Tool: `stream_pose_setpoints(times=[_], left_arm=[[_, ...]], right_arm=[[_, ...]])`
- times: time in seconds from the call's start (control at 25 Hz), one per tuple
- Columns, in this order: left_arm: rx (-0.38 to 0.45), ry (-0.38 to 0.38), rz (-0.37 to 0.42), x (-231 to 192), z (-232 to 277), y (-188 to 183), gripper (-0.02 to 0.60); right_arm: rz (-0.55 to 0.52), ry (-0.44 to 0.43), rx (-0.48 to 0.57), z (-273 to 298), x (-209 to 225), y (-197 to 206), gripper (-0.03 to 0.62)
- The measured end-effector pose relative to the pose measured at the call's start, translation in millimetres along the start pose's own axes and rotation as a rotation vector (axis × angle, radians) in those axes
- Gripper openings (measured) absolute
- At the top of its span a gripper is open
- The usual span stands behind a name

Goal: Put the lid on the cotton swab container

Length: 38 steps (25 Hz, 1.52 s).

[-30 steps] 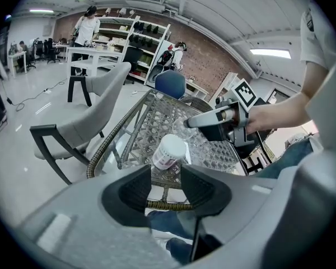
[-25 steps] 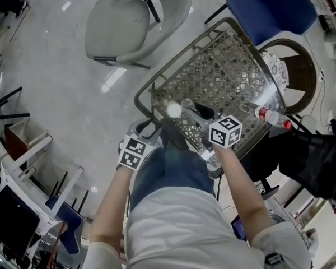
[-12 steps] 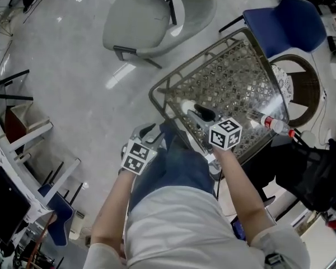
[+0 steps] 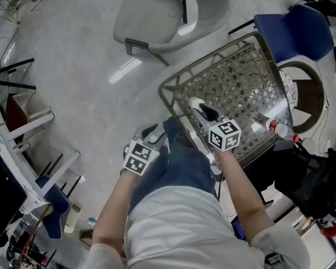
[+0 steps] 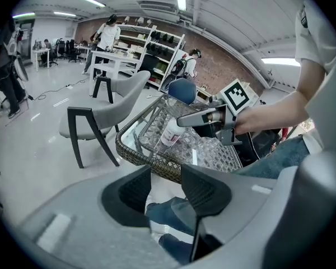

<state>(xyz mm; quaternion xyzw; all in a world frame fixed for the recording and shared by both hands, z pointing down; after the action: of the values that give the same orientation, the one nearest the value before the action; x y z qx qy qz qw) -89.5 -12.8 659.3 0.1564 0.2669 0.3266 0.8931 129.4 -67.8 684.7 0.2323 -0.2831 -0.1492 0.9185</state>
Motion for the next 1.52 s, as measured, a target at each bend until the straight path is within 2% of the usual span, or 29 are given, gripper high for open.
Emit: stream_pose_setpoints(times=[0.4, 0.8, 0.88, 1.0, 1.2, 1.52], left_arm=[[0.004, -0.007, -0.009, -1, -5, 7, 0.158], [0.035, -0.04, -0.002, -3, -16, 0, 0.16], [0.055, -0.047, -0.003, -2, -23, -2, 0.156], [0.107, -0.071, -0.002, -4, -34, -8, 0.076], [0.188, -0.113, -0.02, -9, -56, -19, 0.009], [0.302, -0.156, -0.057, -7, -99, -39, 0.008]], right_arm=[[-0.081, 0.105, 0.017, 3, 3, 3, 0.057], [-0.041, 0.11, 0.023, 3, 3, 4, 0.055], [-0.041, 0.105, 0.009, 1, 0, 5, 0.064], [-0.059, 0.092, 0.014, -4, -8, 0, 0.064], [-0.107, 0.063, 0.046, -17, -27, -21, 0.063], [-0.182, 0.012, 0.111, -42, -69, -62, 0.041]])
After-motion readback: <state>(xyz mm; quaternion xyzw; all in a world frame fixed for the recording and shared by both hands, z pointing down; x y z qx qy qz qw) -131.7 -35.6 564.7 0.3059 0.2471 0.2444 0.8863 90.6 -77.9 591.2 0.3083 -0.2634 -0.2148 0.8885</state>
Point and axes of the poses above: the fingertips, and each gripper's own axes: z forward along the fingers, x to its right, y out of its underside, the point moved 7 cm from there along -z, backward along the fingers, and after that the axes turned 9 degrees about -x, right-handed, at the moved point
